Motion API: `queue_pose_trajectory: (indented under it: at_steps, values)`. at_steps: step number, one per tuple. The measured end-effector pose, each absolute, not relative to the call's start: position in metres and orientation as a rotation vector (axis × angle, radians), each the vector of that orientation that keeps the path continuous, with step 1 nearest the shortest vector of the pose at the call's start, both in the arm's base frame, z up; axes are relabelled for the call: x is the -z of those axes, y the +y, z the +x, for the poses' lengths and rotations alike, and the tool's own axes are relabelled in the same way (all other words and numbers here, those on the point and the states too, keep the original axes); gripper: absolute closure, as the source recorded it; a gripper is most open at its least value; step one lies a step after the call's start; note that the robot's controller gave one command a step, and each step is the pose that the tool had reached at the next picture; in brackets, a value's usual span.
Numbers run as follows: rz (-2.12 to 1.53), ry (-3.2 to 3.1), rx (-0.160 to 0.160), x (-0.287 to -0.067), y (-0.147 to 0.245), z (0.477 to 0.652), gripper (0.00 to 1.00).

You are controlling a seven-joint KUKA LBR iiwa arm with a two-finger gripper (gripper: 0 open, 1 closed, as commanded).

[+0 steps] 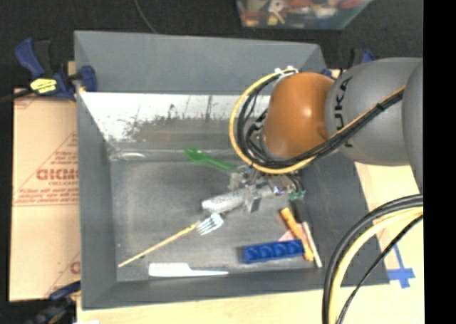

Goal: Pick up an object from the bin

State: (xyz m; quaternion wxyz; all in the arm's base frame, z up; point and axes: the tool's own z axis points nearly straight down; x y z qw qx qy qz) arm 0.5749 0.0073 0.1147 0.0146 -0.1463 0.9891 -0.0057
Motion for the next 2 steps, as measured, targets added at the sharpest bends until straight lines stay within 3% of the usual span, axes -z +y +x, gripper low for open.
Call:
queue_pose_trajectory:
  at_steps: [2]
  values:
    - [-0.454, 3.081, 0.018, -0.1308, 0.0065, 0.5742, 1.0]
